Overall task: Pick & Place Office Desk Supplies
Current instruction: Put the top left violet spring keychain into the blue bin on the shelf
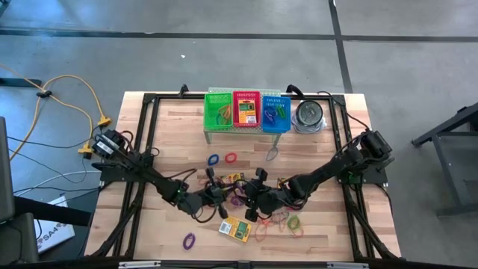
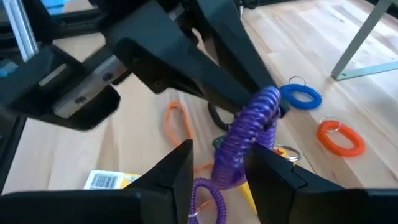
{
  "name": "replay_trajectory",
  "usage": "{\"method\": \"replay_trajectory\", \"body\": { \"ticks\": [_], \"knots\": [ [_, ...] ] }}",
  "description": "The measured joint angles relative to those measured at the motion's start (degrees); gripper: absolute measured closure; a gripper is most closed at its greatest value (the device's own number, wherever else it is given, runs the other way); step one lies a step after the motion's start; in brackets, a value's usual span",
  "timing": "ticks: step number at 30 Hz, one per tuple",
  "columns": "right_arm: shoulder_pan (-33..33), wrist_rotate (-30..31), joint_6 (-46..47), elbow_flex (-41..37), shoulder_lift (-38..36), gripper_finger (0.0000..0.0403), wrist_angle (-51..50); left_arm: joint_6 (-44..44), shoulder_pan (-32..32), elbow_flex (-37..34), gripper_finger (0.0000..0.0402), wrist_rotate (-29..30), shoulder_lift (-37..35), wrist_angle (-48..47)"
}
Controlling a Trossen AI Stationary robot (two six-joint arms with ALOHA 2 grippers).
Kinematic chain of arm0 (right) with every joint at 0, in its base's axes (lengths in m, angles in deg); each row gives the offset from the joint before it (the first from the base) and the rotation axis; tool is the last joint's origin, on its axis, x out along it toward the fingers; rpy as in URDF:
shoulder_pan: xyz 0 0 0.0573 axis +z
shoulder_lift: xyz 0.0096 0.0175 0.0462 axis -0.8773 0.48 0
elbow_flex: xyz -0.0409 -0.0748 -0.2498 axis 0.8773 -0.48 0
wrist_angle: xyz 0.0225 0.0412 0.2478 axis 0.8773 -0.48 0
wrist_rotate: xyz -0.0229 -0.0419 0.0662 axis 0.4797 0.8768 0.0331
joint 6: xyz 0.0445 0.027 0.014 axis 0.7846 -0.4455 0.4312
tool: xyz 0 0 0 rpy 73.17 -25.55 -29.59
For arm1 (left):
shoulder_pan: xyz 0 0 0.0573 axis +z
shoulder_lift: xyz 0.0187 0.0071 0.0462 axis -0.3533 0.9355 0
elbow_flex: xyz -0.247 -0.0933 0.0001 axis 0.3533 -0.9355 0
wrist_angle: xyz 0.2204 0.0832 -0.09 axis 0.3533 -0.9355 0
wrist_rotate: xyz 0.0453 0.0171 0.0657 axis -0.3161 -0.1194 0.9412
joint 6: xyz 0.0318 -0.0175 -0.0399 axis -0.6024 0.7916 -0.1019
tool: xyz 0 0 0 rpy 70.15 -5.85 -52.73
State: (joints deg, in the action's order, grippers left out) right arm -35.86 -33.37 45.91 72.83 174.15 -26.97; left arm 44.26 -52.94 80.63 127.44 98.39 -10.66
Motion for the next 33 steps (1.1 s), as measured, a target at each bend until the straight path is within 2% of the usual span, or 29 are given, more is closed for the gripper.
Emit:
{"method": "replay_trajectory", "body": {
  "ticks": [5,10,15,18,20,24,33],
  "knots": [
    [0.04,0.36,0.0,-0.02,0.0,0.031,0.16,-0.09,-0.24,0.02,0.0393,-0.02,0.0,-0.02],
    [0.0,-3.03,-2.26,-0.02,0.0,0.0384,-0.04,-0.37,-0.3,0.03,0.0392,-2.31,0.0,-0.63],
    [0.04,-4.52,-2.64,-0.02,0.0,0.0388,-0.07,-1.99,-0.81,0.04,0.0386,-3.38,0.0,-1.12],
    [0.04,-4.68,-2.65,-0.02,0.0,0.0392,-0.04,-2.34,-1.31,0.04,0.0384,-1.97,0.0,-0.94],
    [0.04,-4.69,-2.69,-0.02,0.0,0.0393,-0.04,0.53,-1.93,0.04,0.0384,-1.65,-0.02,-1.42],
    [0.04,-5.82,-2.69,-0.02,0.0,0.0393,-0.05,-2.75,-3.22,0.04,0.0383,-4.83,-0.02,-2.14],
    [0.04,-6.04,-2.84,-0.02,0.0,0.0393,-0.03,0.36,-3.35,0.04,0.0383,-2.18,-0.04,-0.42]
  ]
}}
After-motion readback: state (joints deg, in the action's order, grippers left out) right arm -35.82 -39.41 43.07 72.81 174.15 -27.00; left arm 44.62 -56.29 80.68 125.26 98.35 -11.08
